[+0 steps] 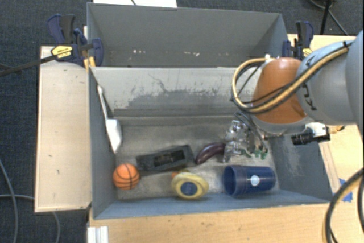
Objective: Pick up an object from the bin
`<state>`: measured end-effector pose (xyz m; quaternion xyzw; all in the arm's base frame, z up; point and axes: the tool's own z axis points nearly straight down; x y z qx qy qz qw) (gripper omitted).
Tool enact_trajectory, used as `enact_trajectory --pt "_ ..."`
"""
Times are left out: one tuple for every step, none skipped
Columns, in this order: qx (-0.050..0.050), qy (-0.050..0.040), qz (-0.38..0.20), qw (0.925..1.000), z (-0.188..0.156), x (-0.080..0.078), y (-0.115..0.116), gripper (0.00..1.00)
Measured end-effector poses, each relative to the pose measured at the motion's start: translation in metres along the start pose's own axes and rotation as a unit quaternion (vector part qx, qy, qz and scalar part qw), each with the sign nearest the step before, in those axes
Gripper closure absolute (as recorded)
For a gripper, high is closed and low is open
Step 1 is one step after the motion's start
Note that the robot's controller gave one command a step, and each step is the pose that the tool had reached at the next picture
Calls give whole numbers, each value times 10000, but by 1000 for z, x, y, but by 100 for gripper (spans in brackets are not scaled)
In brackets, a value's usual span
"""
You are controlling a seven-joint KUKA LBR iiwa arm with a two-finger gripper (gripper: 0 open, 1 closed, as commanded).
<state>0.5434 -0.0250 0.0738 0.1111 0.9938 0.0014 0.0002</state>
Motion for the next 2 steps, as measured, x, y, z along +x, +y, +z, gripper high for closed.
enact_trajectory --pt "0 0 -4 10000 0 0 0 100" --pt "13 1 -94 10000 -197 7 9 100"
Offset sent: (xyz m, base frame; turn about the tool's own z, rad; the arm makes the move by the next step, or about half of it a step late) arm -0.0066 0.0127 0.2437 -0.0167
